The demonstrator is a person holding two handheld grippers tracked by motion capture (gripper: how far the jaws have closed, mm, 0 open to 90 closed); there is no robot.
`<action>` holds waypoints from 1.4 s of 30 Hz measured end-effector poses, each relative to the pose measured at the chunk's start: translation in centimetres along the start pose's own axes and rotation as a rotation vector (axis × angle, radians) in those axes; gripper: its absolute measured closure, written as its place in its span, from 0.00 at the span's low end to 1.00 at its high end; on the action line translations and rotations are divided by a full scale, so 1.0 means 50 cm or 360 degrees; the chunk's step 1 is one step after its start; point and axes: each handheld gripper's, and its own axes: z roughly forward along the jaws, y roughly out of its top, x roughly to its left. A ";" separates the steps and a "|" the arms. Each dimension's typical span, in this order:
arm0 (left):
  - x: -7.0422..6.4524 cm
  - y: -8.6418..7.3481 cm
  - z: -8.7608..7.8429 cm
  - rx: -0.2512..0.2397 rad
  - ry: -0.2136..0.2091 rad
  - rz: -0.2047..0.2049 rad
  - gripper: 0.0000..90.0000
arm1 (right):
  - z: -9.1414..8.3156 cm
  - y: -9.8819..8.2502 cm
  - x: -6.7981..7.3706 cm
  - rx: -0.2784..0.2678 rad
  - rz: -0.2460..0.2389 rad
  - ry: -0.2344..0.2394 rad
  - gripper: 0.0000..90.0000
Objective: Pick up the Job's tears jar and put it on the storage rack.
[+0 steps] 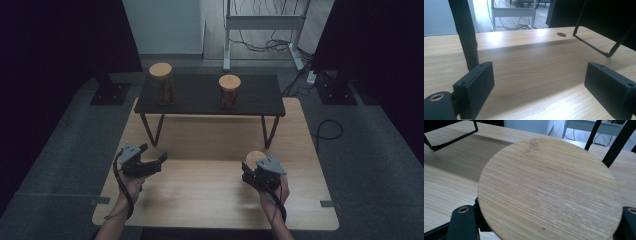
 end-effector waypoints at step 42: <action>-0.008 -0.001 0.005 0.0015 0.0001 0.0019 0.10 | -0.022 0.016 -0.005 -0.0072 0.0022 0.0012 0.28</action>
